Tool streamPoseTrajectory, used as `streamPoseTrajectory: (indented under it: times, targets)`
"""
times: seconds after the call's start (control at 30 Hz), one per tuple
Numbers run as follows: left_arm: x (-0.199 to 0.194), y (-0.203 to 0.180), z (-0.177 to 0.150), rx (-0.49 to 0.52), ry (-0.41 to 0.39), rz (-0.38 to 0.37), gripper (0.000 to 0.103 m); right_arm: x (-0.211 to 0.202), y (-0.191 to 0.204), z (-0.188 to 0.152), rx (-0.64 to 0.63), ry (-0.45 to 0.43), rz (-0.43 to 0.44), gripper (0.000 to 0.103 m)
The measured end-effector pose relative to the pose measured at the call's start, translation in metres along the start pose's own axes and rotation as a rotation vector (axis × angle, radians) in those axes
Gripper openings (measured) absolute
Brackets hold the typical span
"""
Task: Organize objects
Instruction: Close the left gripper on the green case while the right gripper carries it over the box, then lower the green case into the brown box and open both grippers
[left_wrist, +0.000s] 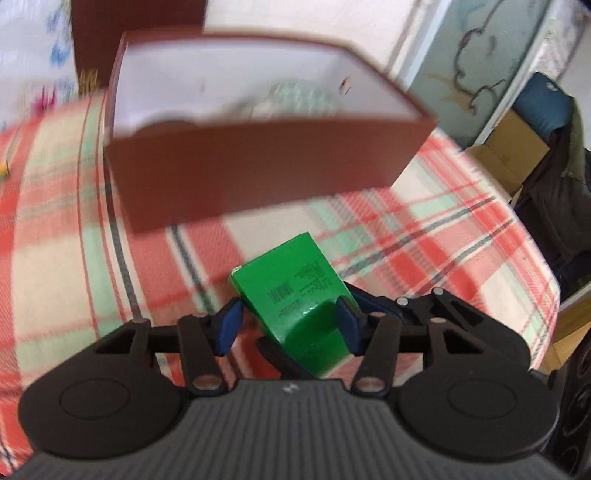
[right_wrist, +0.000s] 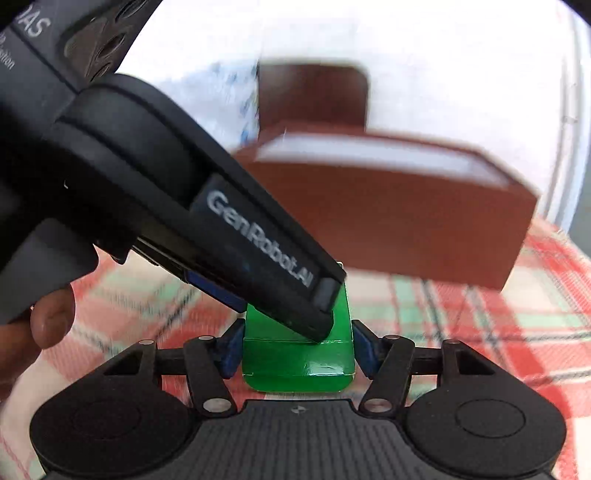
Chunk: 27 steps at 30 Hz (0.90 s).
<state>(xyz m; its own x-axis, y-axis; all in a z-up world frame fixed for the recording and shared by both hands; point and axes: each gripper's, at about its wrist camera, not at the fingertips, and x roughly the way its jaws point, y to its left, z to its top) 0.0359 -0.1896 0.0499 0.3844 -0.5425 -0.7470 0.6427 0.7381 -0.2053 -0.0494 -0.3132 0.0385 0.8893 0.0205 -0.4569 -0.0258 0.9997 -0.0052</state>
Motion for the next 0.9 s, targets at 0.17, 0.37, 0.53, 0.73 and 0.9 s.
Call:
streamPoseTrajectory:
  times: [0.17,0.37,0.53,0.73,0.9]
  targets:
    - [-0.041,-0.02,0.033,0.103,-0.185,-0.004,0.056,-0.021,-0.005,0.033,-0.022,-0.211,-0.088,0.06]
    - [-0.042,-0.017,0.094,0.136,-0.292,0.021,0.063,0.007,-0.025,0.087,-0.034,-0.322,-0.124,0.062]
    - [-0.017,0.004,0.124,0.079,-0.293,0.167,0.078,0.06,-0.03,0.108,-0.09,-0.241,-0.199,0.076]
    - [-0.046,0.05,0.073,0.004,-0.38,0.063,0.086,0.005,-0.038,0.064,0.092,-0.265,-0.179,0.081]
    - [-0.028,0.072,0.012,-0.014,-0.233,0.04,0.086,-0.003,-0.034,0.013,0.248,-0.013,-0.204,0.078]
